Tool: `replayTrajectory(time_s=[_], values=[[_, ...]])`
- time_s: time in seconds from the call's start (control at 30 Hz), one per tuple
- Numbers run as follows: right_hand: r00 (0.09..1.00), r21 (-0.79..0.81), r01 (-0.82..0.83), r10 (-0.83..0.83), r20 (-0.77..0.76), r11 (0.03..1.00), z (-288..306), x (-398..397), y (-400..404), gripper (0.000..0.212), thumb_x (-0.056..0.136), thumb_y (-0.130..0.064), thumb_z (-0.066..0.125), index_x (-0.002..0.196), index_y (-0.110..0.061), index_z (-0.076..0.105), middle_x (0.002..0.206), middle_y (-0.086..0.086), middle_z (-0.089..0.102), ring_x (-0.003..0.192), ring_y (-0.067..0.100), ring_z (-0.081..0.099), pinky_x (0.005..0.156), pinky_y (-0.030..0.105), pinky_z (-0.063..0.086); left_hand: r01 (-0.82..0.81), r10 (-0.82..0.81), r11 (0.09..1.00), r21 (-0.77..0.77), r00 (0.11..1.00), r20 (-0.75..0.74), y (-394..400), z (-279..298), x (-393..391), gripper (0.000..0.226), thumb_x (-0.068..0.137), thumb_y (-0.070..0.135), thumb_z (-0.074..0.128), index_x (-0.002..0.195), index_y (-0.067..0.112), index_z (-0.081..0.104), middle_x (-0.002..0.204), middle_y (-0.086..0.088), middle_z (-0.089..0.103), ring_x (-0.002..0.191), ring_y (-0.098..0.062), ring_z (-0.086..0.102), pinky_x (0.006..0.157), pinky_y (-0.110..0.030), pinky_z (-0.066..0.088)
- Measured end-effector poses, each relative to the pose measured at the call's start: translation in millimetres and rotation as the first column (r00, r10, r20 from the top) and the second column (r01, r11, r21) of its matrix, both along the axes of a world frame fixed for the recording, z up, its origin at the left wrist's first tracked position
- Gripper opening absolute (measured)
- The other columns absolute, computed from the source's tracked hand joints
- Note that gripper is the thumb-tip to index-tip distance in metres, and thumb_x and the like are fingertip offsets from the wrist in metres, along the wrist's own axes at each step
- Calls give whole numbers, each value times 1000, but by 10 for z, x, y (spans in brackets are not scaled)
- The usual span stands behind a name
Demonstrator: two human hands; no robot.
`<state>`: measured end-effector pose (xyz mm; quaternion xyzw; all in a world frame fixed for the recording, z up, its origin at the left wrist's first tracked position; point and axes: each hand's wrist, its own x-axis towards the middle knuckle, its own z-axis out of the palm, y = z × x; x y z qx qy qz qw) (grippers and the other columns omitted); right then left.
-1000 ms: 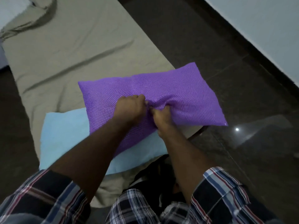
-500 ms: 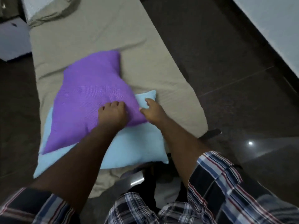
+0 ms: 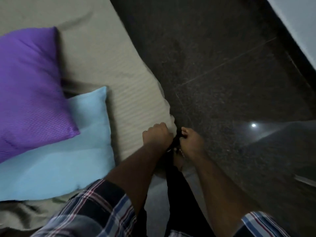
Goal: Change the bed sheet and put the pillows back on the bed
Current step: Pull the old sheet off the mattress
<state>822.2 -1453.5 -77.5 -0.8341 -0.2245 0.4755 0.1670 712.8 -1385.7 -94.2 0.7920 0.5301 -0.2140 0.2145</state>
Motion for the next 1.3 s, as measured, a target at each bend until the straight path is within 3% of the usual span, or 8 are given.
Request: replayTrajectory(time_s=[0.27, 0.47, 0.7, 0.87, 0.97, 1.1, 1.2, 1.3], values=[[940, -64, -319, 324, 109, 946, -550, 270, 166, 50, 97, -25, 50, 147, -26, 46, 148, 8, 51, 151, 31, 18, 117, 46, 30, 88, -109, 990, -106, 972, -210, 136, -547, 327, 48, 90, 53, 62, 127, 22, 60, 130, -2, 60, 121, -26, 59, 93, -38, 49], [891, -91, -434, 442, 105, 896, -831, 206, 214, 46, 97, -38, 44, 143, -37, 46, 147, -7, 51, 152, 30, 13, 119, 58, 16, 106, -104, 994, 16, 992, -70, 189, -513, 262, 34, 89, 50, 63, 88, 16, 69, 66, 0, 51, 78, -28, 69, 49, -21, 32], [809, 2, -573, 566, 161, 819, -732, 41, 215, 51, 91, -34, 54, 141, -26, 43, 147, -1, 50, 148, 33, 27, 117, 53, 27, -46, 45, 999, 11, 996, 73, 249, 187, -112, 44, 92, 47, 50, 62, 16, 40, 83, -13, 67, 84, -36, 62, 62, -34, 37], [879, 71, -452, 431, 203, 889, -82, -84, 38, 7, 87, -21, 54, 94, -21, 54, 97, 9, 66, 91, 36, 64, 72, 37, 45, -102, 110, 993, -51, 976, 190, 309, 671, -239, 47, 92, 45, 51, 58, 16, 37, 82, -14, 67, 86, -38, 63, 63, -34, 37], [928, 118, -365, 351, 126, 923, 641, -595, 144, 19, 86, -24, 51, 105, -22, 54, 103, 8, 66, 98, 35, 62, 71, 35, 40, -404, 392, 913, -58, 829, 398, 464, 909, -728, 46, 86, 48, 51, 57, 13, 48, 62, -8, 62, 70, -29, 61, 62, -37, 42], [886, 456, -386, 459, -58, 802, 1246, -1569, 697, 21, 92, -18, 52, 109, -10, 62, 102, 17, 66, 95, 39, 61, 78, 43, 46, -816, 626, 577, 30, 465, 626, 672, 1228, -1595, 43, 84, 38, 50, 56, 6, 46, 52, -4, 42, 59, -21, 43, 61, -45, 39], [842, 426, -459, 535, -72, 779, 1302, -1689, 1054, 48, 92, -11, 55, 140, -11, 48, 131, 19, 58, 121, 36, 53, 102, 40, 43, -880, 742, 469, 70, 436, 509, 800, 1254, -2019, 40, 88, 39, 50, 71, 4, 58, 65, -13, 58, 68, -30, 56, 69, -45, 46], [784, 212, -605, 620, -9, 768, 1314, -1441, 1143, 66, 88, -18, 61, 148, -6, 36, 140, 22, 52, 128, 36, 51, 105, 38, 41, -809, 737, 588, -6, 533, 415, 802, 1234, -2112, 28, 84, 35, 61, 77, 8, 63, 73, -13, 65, 76, -32, 64, 70, -39, 47]])
